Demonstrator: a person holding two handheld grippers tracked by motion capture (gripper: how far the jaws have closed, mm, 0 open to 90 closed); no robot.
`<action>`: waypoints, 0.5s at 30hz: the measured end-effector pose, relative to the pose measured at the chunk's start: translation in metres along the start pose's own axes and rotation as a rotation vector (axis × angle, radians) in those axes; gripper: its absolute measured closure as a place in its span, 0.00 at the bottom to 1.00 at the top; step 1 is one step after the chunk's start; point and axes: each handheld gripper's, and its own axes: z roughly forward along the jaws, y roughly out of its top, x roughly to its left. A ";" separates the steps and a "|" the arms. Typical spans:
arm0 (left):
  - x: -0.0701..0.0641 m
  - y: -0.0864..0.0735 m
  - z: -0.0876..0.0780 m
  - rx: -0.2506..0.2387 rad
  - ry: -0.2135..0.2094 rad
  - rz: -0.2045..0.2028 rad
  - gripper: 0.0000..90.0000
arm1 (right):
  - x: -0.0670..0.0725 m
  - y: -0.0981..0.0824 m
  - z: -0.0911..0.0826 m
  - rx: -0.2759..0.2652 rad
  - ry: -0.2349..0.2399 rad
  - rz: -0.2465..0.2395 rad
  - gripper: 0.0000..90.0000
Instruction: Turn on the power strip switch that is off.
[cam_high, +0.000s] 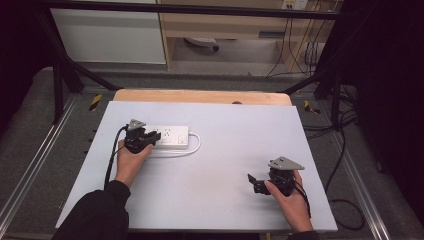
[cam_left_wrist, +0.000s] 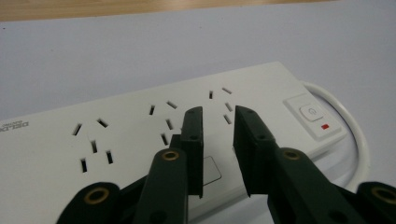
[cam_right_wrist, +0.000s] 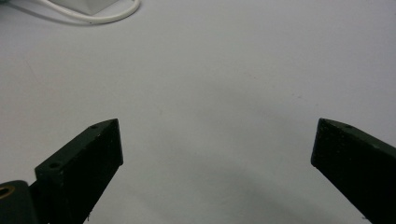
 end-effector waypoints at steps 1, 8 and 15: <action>0.000 0.000 0.000 -0.001 0.001 -0.002 0.78 | 0.000 0.000 0.000 -0.001 -0.001 0.001 0.03; -0.002 0.001 -0.001 -0.009 0.005 0.007 0.57 | 0.001 0.000 0.000 0.003 0.000 0.001 0.03; -0.001 0.003 -0.002 -0.048 0.017 -0.011 0.25 | 0.000 0.000 0.000 -0.002 -0.001 0.000 0.03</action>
